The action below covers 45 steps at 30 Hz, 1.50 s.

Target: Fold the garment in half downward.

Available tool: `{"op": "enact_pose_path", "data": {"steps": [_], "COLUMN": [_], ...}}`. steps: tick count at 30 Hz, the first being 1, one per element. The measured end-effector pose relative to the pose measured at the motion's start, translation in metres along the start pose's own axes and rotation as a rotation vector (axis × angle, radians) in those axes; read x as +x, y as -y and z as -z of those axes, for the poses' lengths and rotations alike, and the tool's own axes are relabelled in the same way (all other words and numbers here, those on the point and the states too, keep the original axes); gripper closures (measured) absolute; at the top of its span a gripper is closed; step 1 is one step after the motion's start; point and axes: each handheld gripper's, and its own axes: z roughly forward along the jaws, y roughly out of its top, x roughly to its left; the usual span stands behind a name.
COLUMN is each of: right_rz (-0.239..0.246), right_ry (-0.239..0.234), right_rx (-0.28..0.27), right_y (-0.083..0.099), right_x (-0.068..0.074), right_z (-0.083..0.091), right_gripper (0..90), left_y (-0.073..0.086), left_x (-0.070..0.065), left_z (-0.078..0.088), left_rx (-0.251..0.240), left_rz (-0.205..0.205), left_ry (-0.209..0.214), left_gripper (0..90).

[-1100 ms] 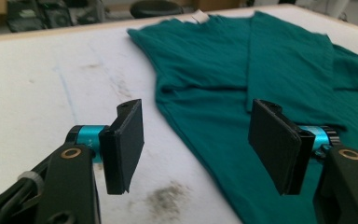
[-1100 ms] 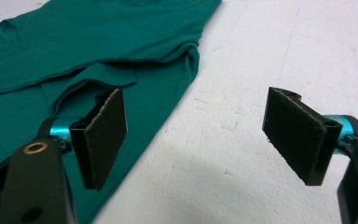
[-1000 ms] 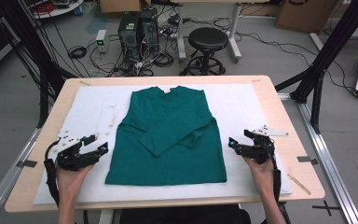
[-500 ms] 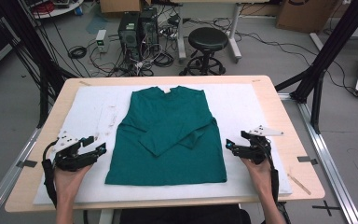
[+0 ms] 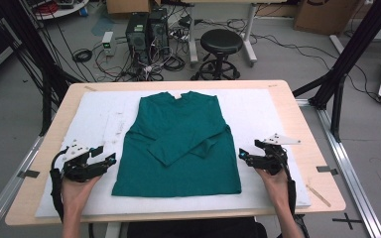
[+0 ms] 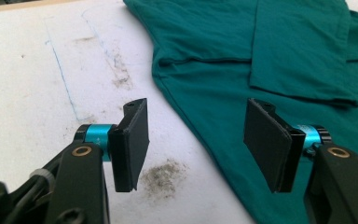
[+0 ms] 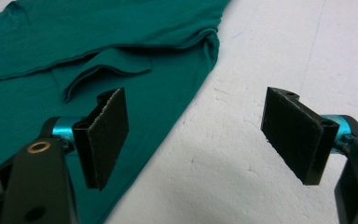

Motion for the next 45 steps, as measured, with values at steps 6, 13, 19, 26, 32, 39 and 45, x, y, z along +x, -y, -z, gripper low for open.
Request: {"op": "enact_pose_path", "data": {"steps": [6, 13, 19, 26, 32, 39, 45], "right_rz": [0.003, 0.002, 0.006, 0.015, 0.021, 0.067, 0.069], "right_ry": [-0.001, -0.006, -0.002, 0.014, 0.017, 0.069, 0.057], "right_rx": [0.011, 0.014, 0.040, 0.069, 0.093, 0.129, 0.164], "right_y": [0.000, -0.001, -0.001, -0.002, -0.002, -0.003, -0.004], "right_x": [0.000, 0.002, 0.006, 0.012, 0.011, 0.018, 0.023], "right_z": [0.000, 0.002, -0.004, -0.007, -0.010, -0.013, -0.020], "right_gripper": [23.9, 24.4, 24.5, 24.7, 25.5, 26.5, 28.2], "left_y": [0.001, 0.001, 0.001, 0.000, 0.002, 0.003, 0.003], "left_x": [-0.005, -0.012, -0.019, -0.030, -0.031, -0.030, -0.030], "left_z": [-0.009, -0.019, -0.029, -0.039, -0.044, -0.047, -0.046], "left_rx": [0.081, 0.157, 0.184, 0.187, 0.213, 0.208, 0.204], "left_rz": [-0.014, -0.016, -0.011, -0.019, -0.009, -0.005, -0.004], "left_ry": [-0.020, -0.010, -0.028, -0.061, -0.071, -0.052, -0.039], "left_gripper": [44.7, 48.7, 50.7, 51.2, 51.5, 54.3, 60.0]}}
